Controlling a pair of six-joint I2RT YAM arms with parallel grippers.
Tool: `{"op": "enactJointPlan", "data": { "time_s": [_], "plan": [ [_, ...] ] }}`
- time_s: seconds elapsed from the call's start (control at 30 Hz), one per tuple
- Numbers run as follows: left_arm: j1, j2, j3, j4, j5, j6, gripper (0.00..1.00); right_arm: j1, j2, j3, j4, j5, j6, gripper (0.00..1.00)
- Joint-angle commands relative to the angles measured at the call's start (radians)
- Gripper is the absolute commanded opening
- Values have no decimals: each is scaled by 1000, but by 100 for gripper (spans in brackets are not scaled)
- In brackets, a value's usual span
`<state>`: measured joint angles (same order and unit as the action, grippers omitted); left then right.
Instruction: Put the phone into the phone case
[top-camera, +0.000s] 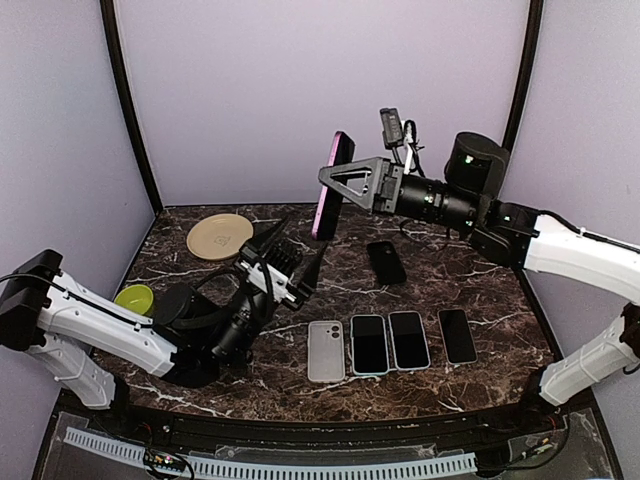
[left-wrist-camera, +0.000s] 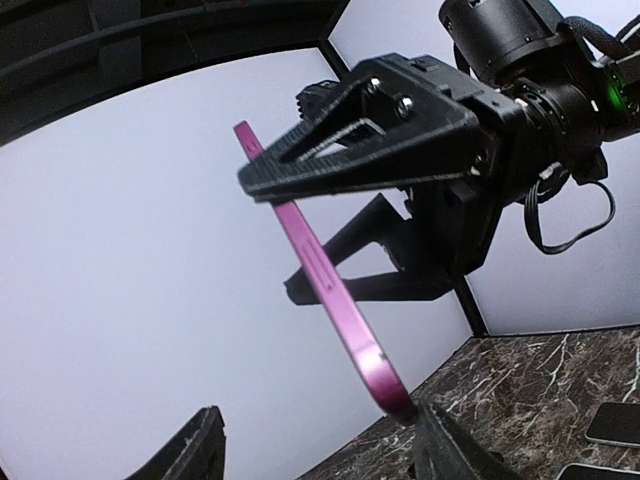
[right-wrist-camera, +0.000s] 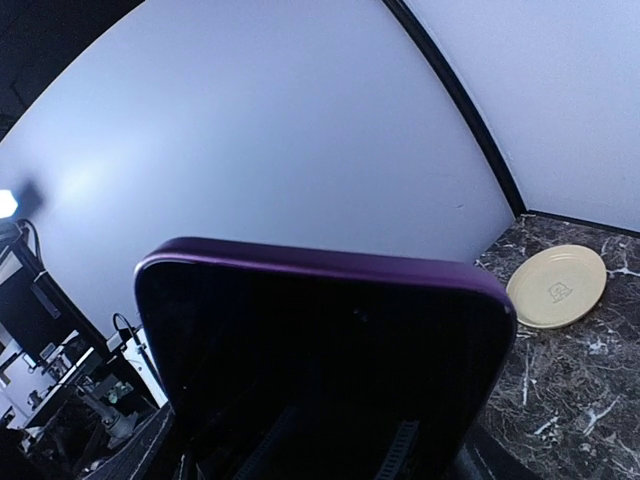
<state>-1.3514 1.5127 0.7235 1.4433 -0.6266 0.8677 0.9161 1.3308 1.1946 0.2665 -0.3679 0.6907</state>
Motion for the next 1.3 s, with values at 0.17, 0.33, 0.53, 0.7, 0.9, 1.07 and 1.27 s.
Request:
{"op": "enactJointPlan", "data": {
  "time_s": [0.17, 0.33, 0.53, 0.7, 0.9, 1.07, 1.27],
  "plan": [
    [5, -228, -65, -476, -105, -396, 75, 24, 33, 89, -375, 444, -52, 0],
    [64, -339, -42, -962, -193, -833, 77, 105, 146, 113, -540, 662, -2, 0],
    [150, -480, -108, -1406, -218, -1260, 77, 242, 285, 114, -601, 872, 116, 0],
    [153, -577, -198, -1488, -204, -1355, 77, 299, 401, 143, -643, 909, 206, 0],
    [153, -558, -211, -1546, -164, -1397, 78, 340, 512, 189, -731, 939, 278, 0],
    [153, -523, -213, -1526, -125, -1390, 78, 349, 568, 206, -766, 941, 300, 0],
    [153, -513, -220, -1503, -115, -1355, 79, 350, 608, 219, -796, 925, 318, 0]
  ]
}}
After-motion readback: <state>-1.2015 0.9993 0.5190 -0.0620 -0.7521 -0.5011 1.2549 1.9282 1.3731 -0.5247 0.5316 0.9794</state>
